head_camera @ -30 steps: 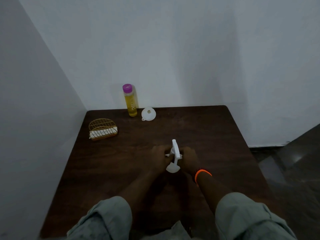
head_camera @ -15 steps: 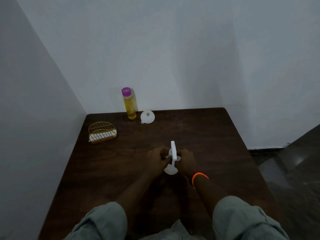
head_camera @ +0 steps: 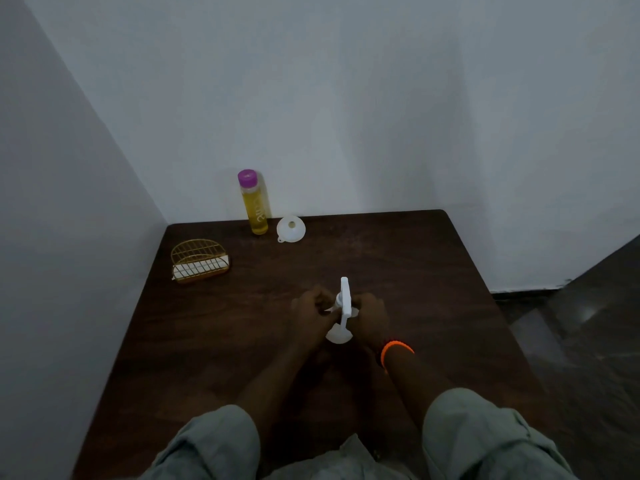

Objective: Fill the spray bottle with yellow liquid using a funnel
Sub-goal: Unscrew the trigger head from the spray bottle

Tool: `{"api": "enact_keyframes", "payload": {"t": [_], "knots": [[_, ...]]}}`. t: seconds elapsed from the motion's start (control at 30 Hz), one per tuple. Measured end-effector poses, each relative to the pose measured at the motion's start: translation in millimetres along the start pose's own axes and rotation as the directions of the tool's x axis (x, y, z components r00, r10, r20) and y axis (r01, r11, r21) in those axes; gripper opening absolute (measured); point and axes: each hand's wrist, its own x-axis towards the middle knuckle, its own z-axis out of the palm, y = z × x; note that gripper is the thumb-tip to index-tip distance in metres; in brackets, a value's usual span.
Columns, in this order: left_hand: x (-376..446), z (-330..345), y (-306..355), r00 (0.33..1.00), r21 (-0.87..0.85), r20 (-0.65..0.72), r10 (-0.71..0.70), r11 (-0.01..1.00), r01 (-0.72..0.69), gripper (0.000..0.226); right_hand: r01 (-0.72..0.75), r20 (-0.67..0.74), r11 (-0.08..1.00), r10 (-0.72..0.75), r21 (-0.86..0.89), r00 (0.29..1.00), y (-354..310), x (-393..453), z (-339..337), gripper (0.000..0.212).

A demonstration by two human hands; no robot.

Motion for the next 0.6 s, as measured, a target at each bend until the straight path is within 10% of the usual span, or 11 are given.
{"api": "enact_keyframes", "payload": {"t": [0.6], "knots": [[-0.6, -2.1, 11.9, 0.998, 0.008, 0.052, -0.032, 0.999, 0.031, 0.029, -0.058, -0.004, 0.998, 0.058, 0.002, 0.998, -7.9, -1.3, 1.6, 0.022]]}}
